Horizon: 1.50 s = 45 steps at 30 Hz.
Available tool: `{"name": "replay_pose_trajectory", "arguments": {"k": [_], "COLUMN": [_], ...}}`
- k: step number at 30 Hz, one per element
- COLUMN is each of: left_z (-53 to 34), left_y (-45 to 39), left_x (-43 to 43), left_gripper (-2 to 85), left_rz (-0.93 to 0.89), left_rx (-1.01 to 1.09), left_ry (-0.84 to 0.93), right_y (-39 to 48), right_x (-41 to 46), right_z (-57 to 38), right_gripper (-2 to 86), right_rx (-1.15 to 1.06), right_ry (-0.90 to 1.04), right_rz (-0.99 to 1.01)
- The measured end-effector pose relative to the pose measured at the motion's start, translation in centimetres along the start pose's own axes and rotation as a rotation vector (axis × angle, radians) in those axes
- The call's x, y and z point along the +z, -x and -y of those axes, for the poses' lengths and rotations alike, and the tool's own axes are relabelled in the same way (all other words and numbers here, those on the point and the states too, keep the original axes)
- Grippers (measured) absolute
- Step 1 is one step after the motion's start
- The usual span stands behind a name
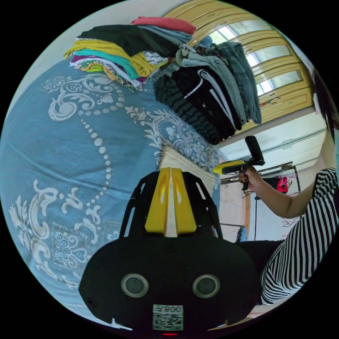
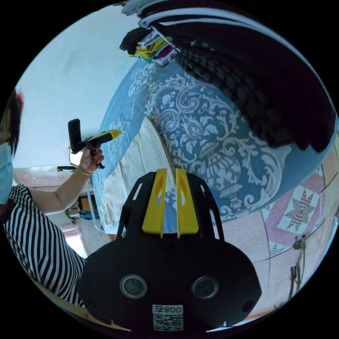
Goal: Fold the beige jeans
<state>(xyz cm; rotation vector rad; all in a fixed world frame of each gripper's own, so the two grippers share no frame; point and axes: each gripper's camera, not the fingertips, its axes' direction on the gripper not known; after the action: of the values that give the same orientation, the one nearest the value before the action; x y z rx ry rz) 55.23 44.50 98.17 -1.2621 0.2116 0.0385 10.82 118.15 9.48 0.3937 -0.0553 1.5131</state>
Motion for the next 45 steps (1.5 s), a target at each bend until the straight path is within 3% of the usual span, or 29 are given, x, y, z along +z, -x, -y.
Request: {"name": "replay_pose_trajectory", "arguments": {"k": [7,9,16,20,27,31,37,42,45], "left_z": [-7.1,-9.1,-14.6,-19.2,-26.5,-30.9,-38.5,-48.9,-54.7], "left_y": [-2.8,-2.5,-2.9,-2.5,-2.0,-0.6,1.3,5.5,7.9], "left_x": [3.6,6.1,4.2,5.7,2.7,3.4,-1.2,-5.4,-5.7], "left_gripper": [0.2,0.1,0.0,0.0,0.1,0.2,1.4,7.0,9.2], "left_rz": [-0.005,0.104,0.115,0.195,0.233,0.231,0.064,-0.414,-0.515], "left_rx": [0.015,-0.01,-0.041,-0.067,-0.143,-0.172,-0.306,-0.51,-0.646], "left_ry": [0.117,0.208,0.079,0.142,0.042,0.086,-0.069,-0.437,-0.533], "right_y": [4.1,4.6,5.5,5.8,7.6,9.9,17.6,23.4,25.8], "right_x": [4.9,5.2,6.8,7.5,8.1,7.7,9.8,15.7,19.6], "right_z": [7.0,7.7,8.9,10.1,11.6,11.8,11.0,9.9,9.5], "right_gripper": [8.5,7.7,6.3,5.0,2.7,2.2,1.9,1.9,1.9], "right_rx": [-0.169,-0.18,-0.148,-0.133,-0.135,-0.142,-0.262,-0.341,-0.367], "right_ry": [0.176,0.178,0.182,0.196,0.209,0.192,0.248,0.388,0.461], "right_rz": [-0.135,-0.174,-0.119,-0.09,-0.1,0.029,0.292,0.402,0.432]}}
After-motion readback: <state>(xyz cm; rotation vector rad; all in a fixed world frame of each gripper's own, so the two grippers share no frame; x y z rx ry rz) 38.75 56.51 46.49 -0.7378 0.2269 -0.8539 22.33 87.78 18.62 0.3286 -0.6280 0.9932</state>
